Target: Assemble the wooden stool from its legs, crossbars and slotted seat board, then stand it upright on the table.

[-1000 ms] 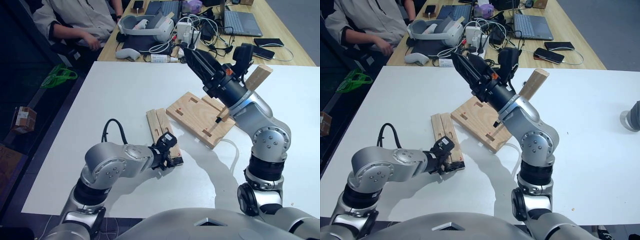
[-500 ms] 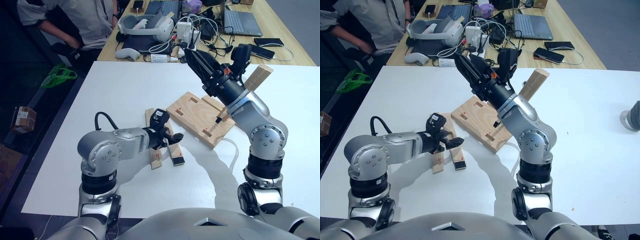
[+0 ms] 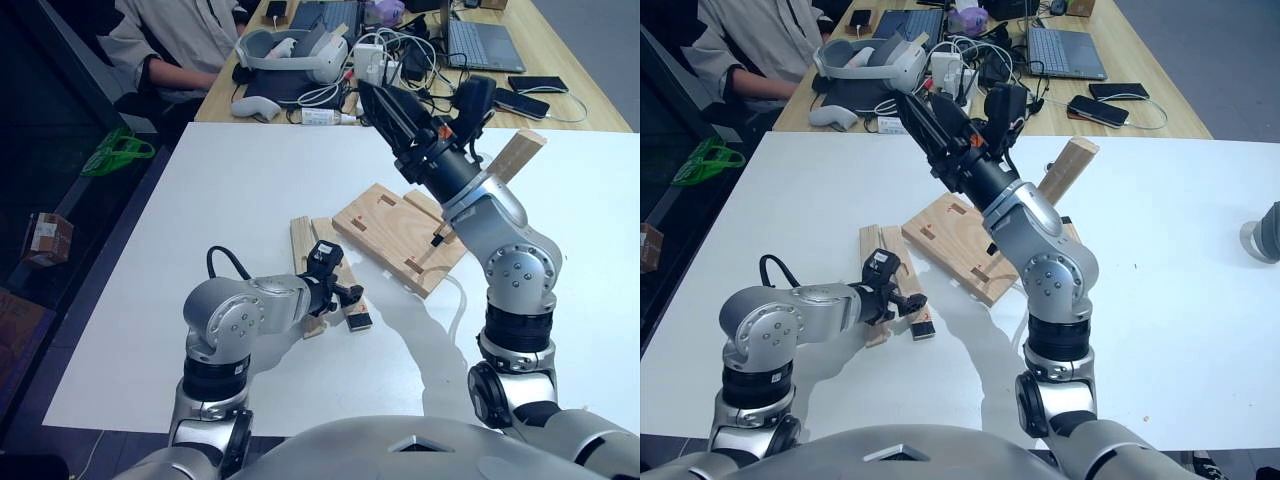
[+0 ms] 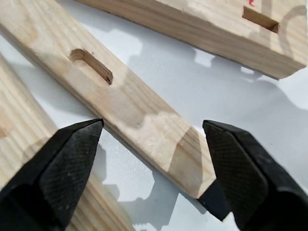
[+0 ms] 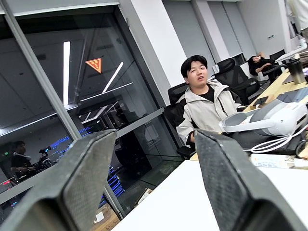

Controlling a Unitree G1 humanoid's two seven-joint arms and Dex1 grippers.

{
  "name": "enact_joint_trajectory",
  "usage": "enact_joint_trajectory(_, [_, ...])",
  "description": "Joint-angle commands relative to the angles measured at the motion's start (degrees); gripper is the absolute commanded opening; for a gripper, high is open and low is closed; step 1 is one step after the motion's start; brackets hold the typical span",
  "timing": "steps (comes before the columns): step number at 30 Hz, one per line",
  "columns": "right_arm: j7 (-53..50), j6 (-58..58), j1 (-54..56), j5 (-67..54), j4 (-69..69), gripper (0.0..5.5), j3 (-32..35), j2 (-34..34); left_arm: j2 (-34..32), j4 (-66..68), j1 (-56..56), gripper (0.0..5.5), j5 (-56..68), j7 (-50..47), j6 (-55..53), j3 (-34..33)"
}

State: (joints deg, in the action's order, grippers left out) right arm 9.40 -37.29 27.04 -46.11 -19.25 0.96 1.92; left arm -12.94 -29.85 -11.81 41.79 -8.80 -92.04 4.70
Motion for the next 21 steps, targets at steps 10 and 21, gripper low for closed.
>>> enact_joint_trajectory(10, [2.71, 2.77, 2.33, 2.27, 2.73, 3.03, -1.83, 1.66, -11.91, 0.62, -1.94, 4.2, -0.33, 4.54, -0.43, 8.28])
enact_joint_trajectory(21, [3.81, 1.97, 2.49, 2.94, 2.85, 3.03, -2.49, 1.52, 6.91, 7.1, -3.13, 5.06, -1.84, 1.66, -0.45, -11.79])
